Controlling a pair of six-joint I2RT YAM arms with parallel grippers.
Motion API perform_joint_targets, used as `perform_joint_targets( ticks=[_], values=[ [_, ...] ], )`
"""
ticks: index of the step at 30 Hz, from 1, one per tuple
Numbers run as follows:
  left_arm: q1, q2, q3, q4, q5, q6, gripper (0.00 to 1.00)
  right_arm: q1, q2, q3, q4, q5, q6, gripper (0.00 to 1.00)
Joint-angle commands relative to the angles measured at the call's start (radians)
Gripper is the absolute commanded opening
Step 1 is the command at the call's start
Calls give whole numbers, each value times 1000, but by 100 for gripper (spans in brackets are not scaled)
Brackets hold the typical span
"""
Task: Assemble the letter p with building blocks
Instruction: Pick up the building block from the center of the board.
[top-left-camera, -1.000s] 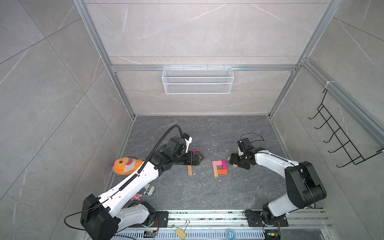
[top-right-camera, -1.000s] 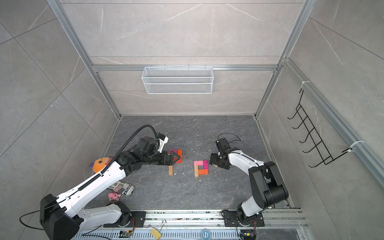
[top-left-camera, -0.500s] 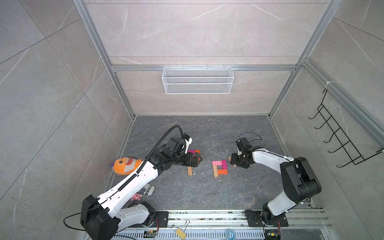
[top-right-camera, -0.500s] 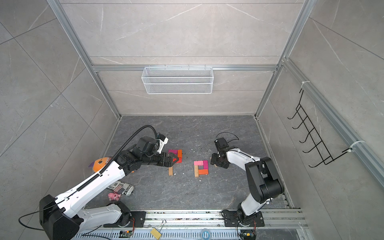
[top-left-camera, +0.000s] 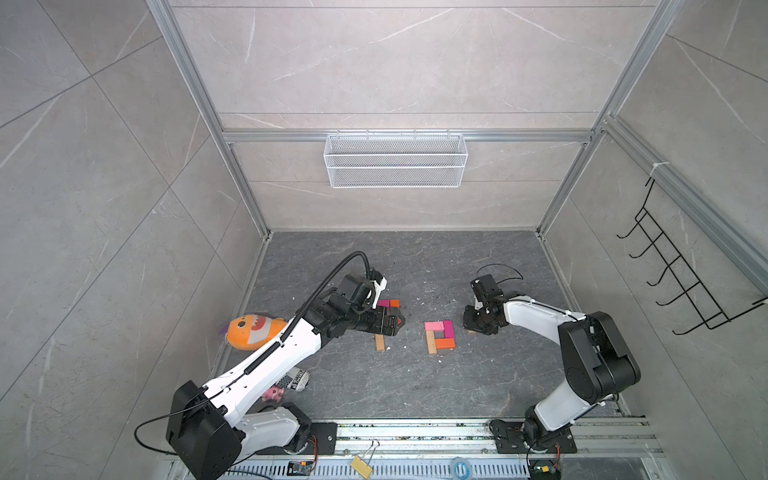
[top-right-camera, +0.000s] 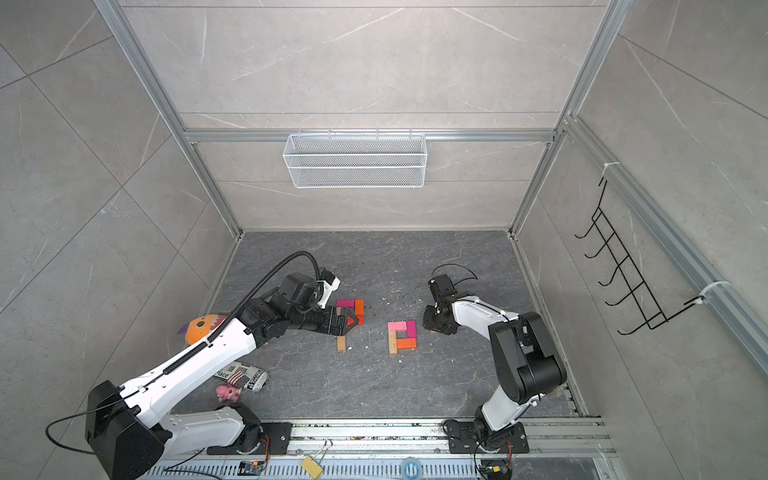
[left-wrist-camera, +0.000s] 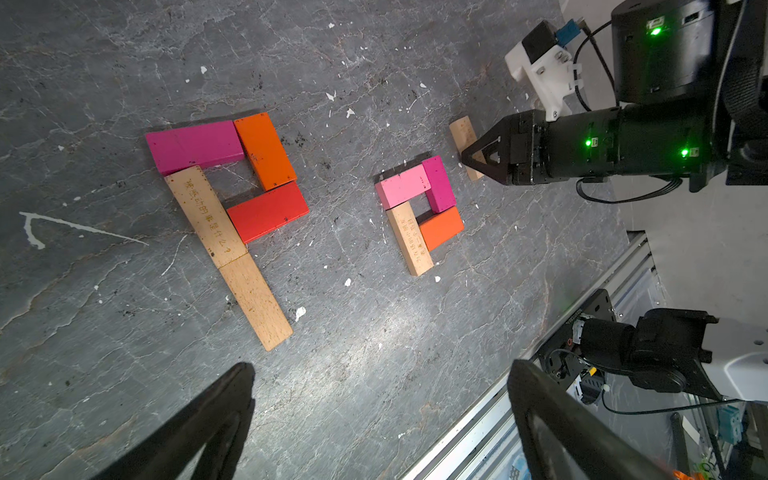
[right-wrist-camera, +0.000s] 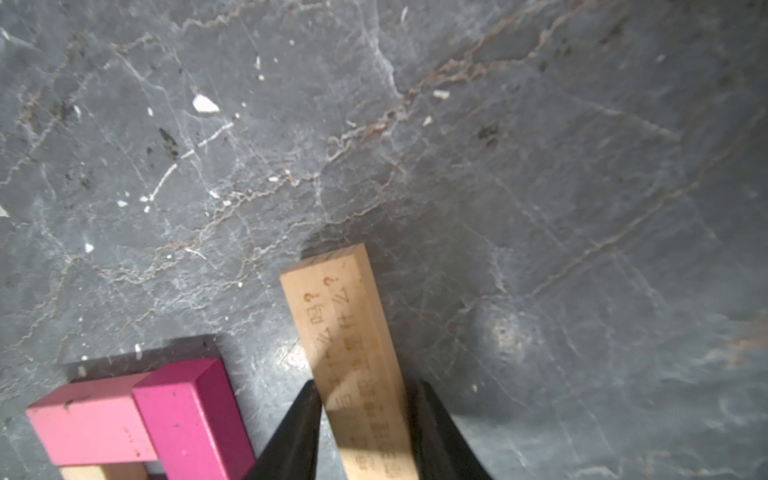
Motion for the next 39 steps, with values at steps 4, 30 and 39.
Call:
perform_joint_targets(
  ticks=[4,30,39],
  values=[
    [7,10,47,-4,51,22,97,1,-34,-46,-9,-15,15,46],
    [10,17,45,-5,80,10,97,86,-18,-2,-86,136,54,25],
    [10,22,43,-13,81,5,96,180,-279,-8,-220,89,60,23]
  ],
)
